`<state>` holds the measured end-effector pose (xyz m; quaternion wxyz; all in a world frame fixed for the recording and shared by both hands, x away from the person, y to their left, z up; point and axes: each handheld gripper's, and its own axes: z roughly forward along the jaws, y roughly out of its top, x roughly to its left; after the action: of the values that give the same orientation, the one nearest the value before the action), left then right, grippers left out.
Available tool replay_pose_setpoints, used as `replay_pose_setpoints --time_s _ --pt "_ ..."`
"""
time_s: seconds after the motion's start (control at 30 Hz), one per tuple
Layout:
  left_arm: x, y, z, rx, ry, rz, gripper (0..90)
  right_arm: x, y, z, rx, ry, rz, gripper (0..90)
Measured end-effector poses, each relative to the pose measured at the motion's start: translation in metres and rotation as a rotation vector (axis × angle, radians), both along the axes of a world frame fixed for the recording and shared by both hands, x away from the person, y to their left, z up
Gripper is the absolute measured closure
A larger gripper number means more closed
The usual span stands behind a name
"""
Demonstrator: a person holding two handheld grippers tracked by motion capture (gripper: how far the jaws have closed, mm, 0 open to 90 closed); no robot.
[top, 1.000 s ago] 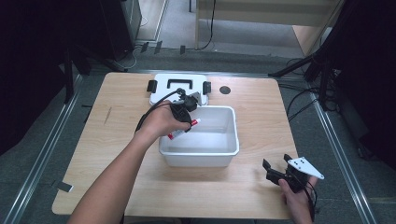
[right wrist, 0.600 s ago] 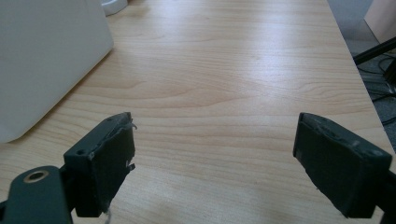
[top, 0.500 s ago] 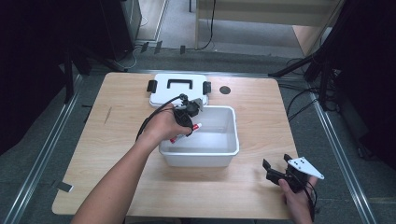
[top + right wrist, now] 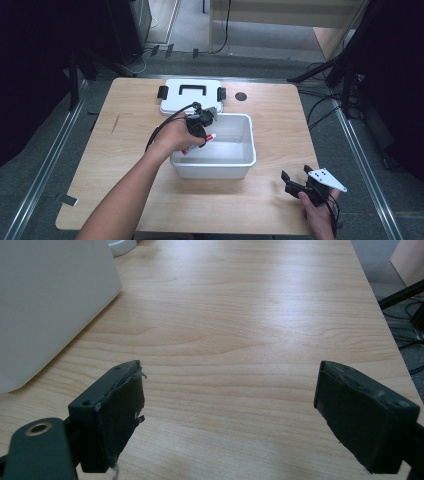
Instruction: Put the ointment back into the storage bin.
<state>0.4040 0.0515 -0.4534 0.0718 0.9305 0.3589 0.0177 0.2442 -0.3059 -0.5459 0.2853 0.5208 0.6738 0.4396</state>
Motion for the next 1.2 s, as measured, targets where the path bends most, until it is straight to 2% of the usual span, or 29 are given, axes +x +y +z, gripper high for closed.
replay_pose_setpoints --time_s 0.5,0.77,0.87,1.2 --pt "0.0005 0.0022 -0.0011 -0.009 0.016 0.013 70.9 0.0001 -0.0001 0.0000 0.000 0.002 0.000 12.7" --pt "0.0017 0.0029 -0.0018 0.014 0.027 0.002 70.7 0.0001 -0.0002 0.0000 0.000 0.002 0.001 12.7" --pt "0.0007 0.0022 -0.0021 0.002 0.020 0.017 70.6 0.0001 -0.0001 0.0000 0.001 0.002 0.000 12.7" --pt "0.0009 0.0045 0.0008 -0.012 0.018 -0.001 71.4 0.0001 -0.0002 0.0000 0.000 0.001 0.000 12.7"
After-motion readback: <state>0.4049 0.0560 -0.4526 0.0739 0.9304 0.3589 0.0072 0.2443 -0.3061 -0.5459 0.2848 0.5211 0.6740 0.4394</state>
